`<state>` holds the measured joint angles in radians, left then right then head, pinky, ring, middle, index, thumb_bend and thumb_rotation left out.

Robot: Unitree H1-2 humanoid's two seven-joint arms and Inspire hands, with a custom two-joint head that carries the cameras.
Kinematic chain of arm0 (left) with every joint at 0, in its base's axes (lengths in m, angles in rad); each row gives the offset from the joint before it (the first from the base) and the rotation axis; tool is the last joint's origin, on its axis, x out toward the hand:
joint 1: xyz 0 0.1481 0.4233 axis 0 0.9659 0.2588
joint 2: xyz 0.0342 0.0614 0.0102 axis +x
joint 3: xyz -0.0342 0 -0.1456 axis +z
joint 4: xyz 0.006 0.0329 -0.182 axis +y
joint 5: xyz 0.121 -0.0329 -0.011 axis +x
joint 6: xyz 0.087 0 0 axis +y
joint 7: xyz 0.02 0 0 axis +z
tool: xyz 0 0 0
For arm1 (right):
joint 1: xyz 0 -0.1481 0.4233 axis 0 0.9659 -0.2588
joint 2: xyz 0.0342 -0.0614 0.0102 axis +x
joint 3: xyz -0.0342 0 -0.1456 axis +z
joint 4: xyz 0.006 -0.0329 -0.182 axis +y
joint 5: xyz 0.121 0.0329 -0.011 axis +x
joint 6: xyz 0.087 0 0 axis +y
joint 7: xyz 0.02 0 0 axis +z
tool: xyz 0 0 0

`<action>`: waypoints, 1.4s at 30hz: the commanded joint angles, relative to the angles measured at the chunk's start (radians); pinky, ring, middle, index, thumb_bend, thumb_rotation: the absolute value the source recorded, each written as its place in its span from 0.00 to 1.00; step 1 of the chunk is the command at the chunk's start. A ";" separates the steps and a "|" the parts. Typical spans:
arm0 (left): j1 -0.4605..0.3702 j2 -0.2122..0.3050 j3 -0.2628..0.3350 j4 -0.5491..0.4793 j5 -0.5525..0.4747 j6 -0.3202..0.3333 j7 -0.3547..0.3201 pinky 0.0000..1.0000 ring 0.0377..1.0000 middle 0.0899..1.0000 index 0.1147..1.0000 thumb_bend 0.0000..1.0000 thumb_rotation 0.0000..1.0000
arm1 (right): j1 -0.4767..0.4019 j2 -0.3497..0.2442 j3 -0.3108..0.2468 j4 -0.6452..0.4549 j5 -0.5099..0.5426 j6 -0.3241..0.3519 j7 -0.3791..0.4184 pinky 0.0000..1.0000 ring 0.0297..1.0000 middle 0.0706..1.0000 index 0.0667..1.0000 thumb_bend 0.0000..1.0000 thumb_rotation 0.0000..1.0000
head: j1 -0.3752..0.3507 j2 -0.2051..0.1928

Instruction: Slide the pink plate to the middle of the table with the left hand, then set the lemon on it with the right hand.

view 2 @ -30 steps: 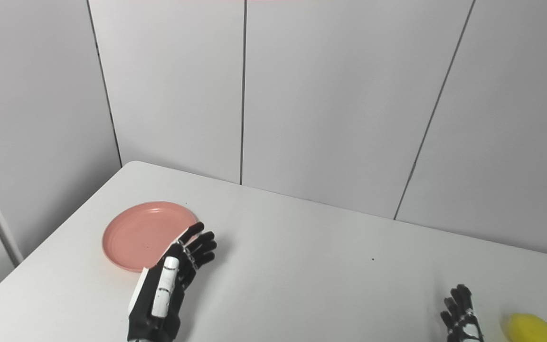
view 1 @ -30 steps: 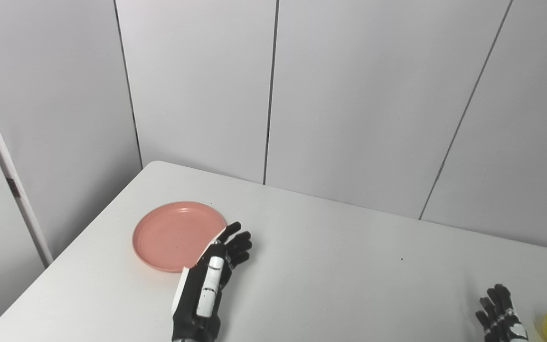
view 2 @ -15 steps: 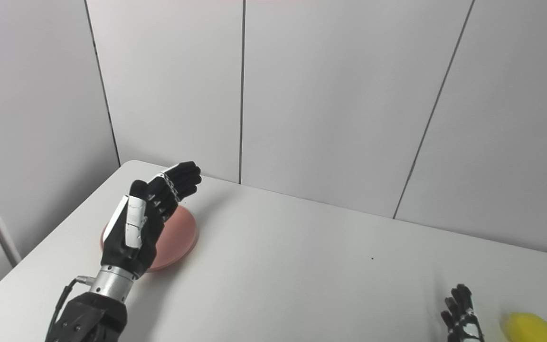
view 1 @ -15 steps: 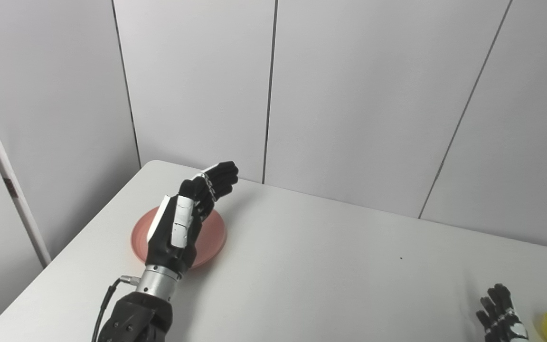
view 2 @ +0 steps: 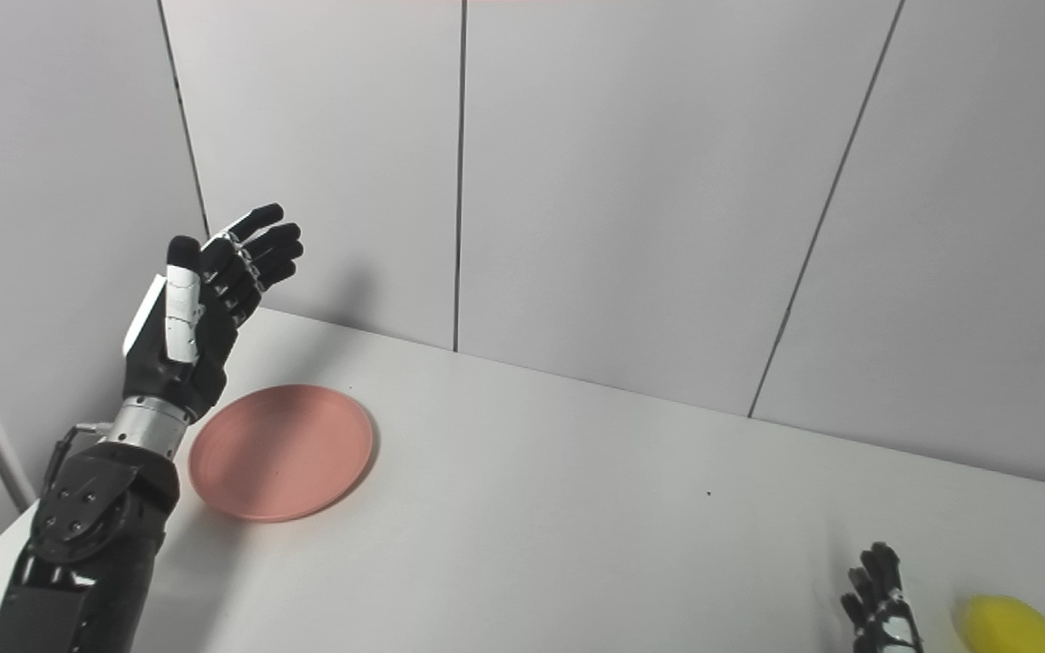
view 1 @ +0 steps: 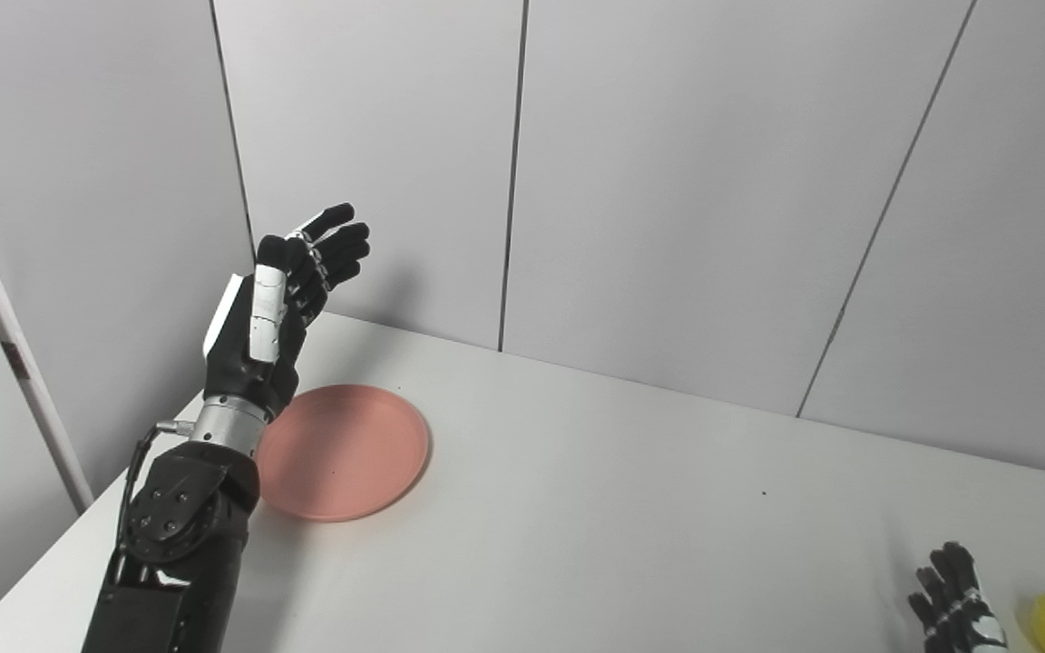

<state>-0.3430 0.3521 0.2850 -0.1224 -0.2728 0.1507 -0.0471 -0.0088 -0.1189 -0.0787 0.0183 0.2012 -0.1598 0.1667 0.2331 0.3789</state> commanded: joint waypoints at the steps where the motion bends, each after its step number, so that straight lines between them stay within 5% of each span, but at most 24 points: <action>1: -0.057 0.052 0.022 0.035 0.002 -0.069 -0.021 0.92 0.84 0.80 0.79 0.94 1.00 | 0.073 0.027 0.013 0.101 0.003 -0.024 0.007 1.00 1.00 1.00 0.98 0.77 1.00 | 0.000 0.001; 7: -0.109 0.113 0.050 0.234 -0.011 -0.167 -0.064 0.94 0.86 0.81 0.79 0.98 1.00 | 0.072 0.026 0.009 0.103 0.005 -0.025 0.008 1.00 1.00 1.00 0.98 0.76 1.00 | 0.002 0.002; 22: -0.171 0.150 0.094 0.574 -0.059 -0.350 -0.135 0.88 0.86 0.84 0.81 0.95 1.00 | 0.074 0.027 0.009 0.098 -0.003 -0.020 0.001 1.00 0.99 0.99 0.98 0.77 1.00 | -0.001 0.004; 42: -0.202 0.109 0.083 0.849 -0.055 -0.419 -0.100 0.94 0.85 0.80 0.84 0.86 1.00 | 0.085 0.028 0.008 0.079 -0.002 -0.013 0.001 1.00 0.99 0.99 0.98 0.77 1.00 | -0.014 0.024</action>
<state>-0.4909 0.4400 0.3658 0.7467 -0.3229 -0.2223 -0.1385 -0.0039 -0.1202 -0.0840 0.0169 0.1920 -0.1598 0.1649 0.2194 0.4019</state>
